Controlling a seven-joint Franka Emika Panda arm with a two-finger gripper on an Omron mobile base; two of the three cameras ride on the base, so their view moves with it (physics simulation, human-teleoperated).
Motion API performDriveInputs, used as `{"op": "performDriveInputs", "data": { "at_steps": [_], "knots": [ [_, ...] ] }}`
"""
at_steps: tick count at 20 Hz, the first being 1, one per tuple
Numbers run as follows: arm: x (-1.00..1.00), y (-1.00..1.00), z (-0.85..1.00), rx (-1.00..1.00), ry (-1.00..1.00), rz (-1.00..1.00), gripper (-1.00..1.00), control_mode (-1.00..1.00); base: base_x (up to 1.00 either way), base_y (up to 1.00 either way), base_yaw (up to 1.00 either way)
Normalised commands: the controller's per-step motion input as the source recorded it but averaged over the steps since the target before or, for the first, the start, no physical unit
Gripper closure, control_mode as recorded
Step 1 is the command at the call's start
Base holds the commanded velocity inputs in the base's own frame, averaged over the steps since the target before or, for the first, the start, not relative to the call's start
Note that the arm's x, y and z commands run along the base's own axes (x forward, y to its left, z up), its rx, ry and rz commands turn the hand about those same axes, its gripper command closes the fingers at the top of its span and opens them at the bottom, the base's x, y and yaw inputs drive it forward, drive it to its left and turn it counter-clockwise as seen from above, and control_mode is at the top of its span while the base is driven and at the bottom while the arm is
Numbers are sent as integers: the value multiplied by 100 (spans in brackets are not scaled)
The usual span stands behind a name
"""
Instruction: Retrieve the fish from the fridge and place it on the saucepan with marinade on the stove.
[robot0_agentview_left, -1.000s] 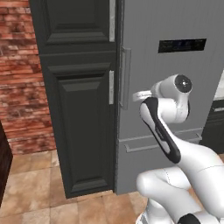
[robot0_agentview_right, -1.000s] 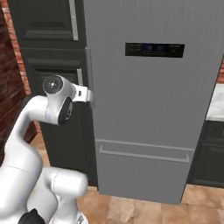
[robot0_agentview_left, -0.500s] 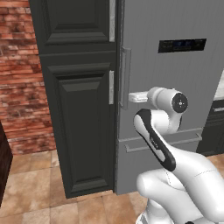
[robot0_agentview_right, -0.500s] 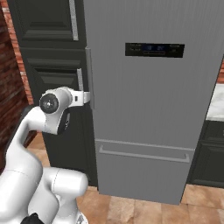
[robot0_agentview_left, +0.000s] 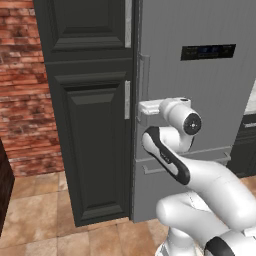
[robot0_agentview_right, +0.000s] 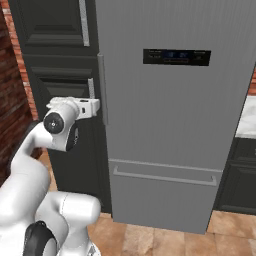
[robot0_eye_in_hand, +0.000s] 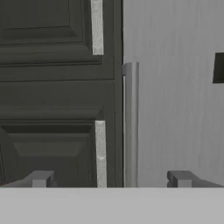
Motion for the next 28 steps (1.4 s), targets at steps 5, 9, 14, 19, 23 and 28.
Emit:
{"op": "performDriveInputs", "data": {
  "at_steps": [5,9,14,19,23,28],
  "knots": [
    [46,0,0,0,0,-3,-100,-100,0,0,0],
    [32,-12,0,0,-4,0,-100,-100,0,0,0],
    [19,-9,14,0,-10,0,-100,-100,0,0,0],
    [25,0,17,0,-1,0,-100,-100,0,0,0],
    [22,0,27,0,0,0,-100,-100,0,0,0],
    [21,0,31,0,0,0,-100,-100,0,0,0]
  ]
}}
